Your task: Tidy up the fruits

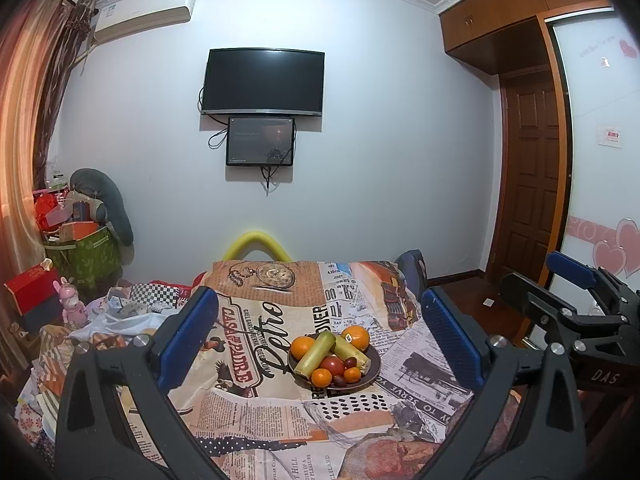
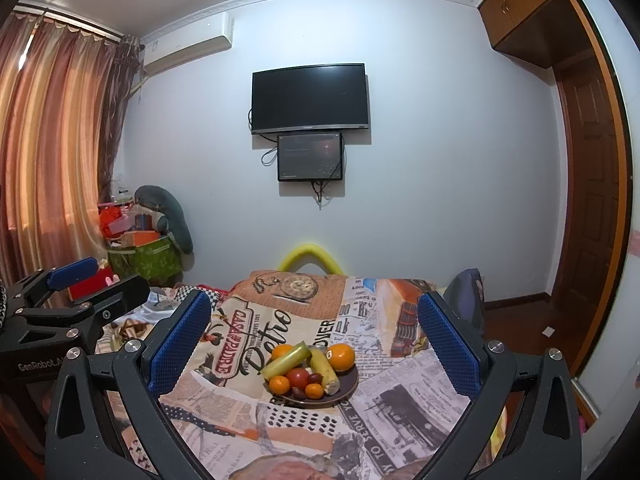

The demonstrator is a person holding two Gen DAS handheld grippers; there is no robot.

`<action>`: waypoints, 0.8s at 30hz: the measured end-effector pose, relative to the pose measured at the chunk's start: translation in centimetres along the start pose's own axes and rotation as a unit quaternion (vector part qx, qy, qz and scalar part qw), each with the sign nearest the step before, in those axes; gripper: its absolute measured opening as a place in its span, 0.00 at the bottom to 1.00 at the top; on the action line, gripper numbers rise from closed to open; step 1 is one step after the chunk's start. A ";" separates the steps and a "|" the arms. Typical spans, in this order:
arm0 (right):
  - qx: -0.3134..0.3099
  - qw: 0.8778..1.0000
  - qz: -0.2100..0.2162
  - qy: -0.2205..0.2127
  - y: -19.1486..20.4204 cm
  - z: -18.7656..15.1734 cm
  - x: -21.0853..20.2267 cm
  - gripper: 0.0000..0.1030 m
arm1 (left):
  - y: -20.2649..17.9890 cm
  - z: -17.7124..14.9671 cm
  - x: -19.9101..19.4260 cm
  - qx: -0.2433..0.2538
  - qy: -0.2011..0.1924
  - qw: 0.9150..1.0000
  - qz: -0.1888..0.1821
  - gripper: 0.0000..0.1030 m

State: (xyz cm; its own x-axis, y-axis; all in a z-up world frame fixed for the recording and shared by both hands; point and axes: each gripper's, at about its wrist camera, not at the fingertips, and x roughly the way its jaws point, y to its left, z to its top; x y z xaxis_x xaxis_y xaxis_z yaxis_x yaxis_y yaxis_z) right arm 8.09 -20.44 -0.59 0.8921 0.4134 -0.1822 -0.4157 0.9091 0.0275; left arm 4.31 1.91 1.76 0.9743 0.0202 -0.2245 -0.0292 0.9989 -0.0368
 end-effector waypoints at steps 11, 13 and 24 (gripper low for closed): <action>-0.004 1.000 -0.005 -0.002 0.3 0.0 0.0 1.00 | -0.1 0.1 0.0 -0.001 0.002 1.000 -0.004 1.00; -0.004 1.000 -0.005 -0.002 0.3 0.0 0.0 1.00 | -0.1 0.1 0.0 -0.001 0.002 1.000 -0.007 1.00; -0.004 1.000 -0.008 -0.003 0.3 0.1 0.1 1.00 | -0.3 0.2 0.1 0.002 0.004 1.000 -0.011 1.00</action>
State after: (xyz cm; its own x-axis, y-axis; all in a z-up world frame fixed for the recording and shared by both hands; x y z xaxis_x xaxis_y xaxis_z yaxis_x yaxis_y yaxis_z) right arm 8.08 -20.16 -0.55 0.8995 0.3994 -0.1773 -0.4029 0.9151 0.0175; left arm 4.41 1.65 1.91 0.9730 -0.0014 -0.2307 -0.0075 0.9993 -0.0377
